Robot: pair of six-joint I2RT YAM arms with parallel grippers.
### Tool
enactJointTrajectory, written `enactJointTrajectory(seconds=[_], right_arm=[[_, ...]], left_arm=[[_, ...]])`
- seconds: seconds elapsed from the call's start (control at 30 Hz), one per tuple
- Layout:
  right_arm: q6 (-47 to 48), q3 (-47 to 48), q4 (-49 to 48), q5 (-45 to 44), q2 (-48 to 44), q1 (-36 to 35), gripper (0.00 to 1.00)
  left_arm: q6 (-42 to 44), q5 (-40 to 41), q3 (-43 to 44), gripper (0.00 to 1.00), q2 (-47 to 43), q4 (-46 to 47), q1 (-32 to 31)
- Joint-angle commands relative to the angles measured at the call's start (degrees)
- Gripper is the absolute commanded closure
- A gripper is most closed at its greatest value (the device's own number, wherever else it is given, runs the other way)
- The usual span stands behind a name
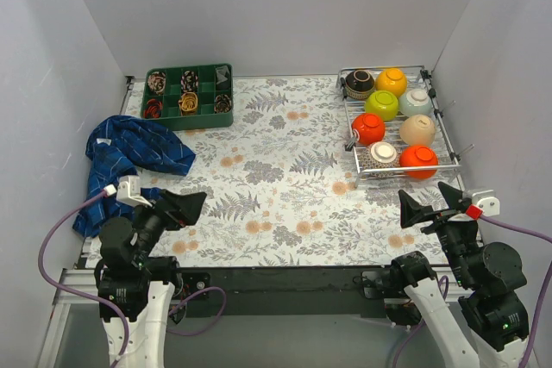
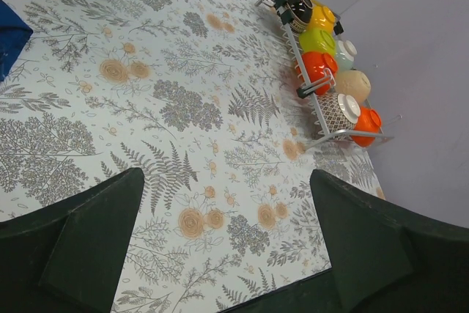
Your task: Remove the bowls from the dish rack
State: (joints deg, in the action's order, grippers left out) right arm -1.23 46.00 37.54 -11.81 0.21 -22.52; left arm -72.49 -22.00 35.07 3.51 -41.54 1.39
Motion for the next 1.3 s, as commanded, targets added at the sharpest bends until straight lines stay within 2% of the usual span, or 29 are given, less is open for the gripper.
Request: enactJointTrajectory(seconds=[0.0,0.3,0.5,0.77,0.93,1.03,1.1,1.13,1.27], right_arm=[[0.7,1.6,-1.0,0.1,-5.8,-0.2,0.01],[0.7,1.6,-1.1,0.1,-5.0,-0.2,0.01],[1.0,0.1,-3.0,0.6,1.0,-0.2,0.01],[-1.4,1.6,-6.4,5.7,20.3,-0.2,0.01],[-3.8,5.3,-10.5,7.2,34.6,-0.2,0.01],[-4.6,8.8,-10.9,3.1,43.8,-0.2,0.01],[-4.5,11.5,-10.2,0.3,49.0,-0.1,0.01],[-4.3,14.4,-9.4,-2.2,54.4,0.4,0.02],[-4.5,23.4,-5.0,-2.3,67.4,5.5,0.01]], left_arm=[[-0.1,-1.1,-0.4,0.02,1.6,0.6,0.4],[0.5,-1.1,0.1,0.02,4.6,1.0,0.3],[-1.6,-0.7,-0.4,0.02,8.5,4.8,0.4],[-1.7,-0.8,-2.0,0.02,18.0,10.6,0.2],[-2.7,1.1,-3.9,0.02,16.2,12.2,-0.4],[-2.9,1.5,-4.0,0.02,14.9,12.4,-2.3],[-3.2,2.1,-4.2,0.02,13.9,11.8,-3.9],[-3.3,2.4,-4.3,0.02,13.5,11.7,-4.5],[-4.5,4.8,-5.0,0.02,11.3,11.7,-7.6]])
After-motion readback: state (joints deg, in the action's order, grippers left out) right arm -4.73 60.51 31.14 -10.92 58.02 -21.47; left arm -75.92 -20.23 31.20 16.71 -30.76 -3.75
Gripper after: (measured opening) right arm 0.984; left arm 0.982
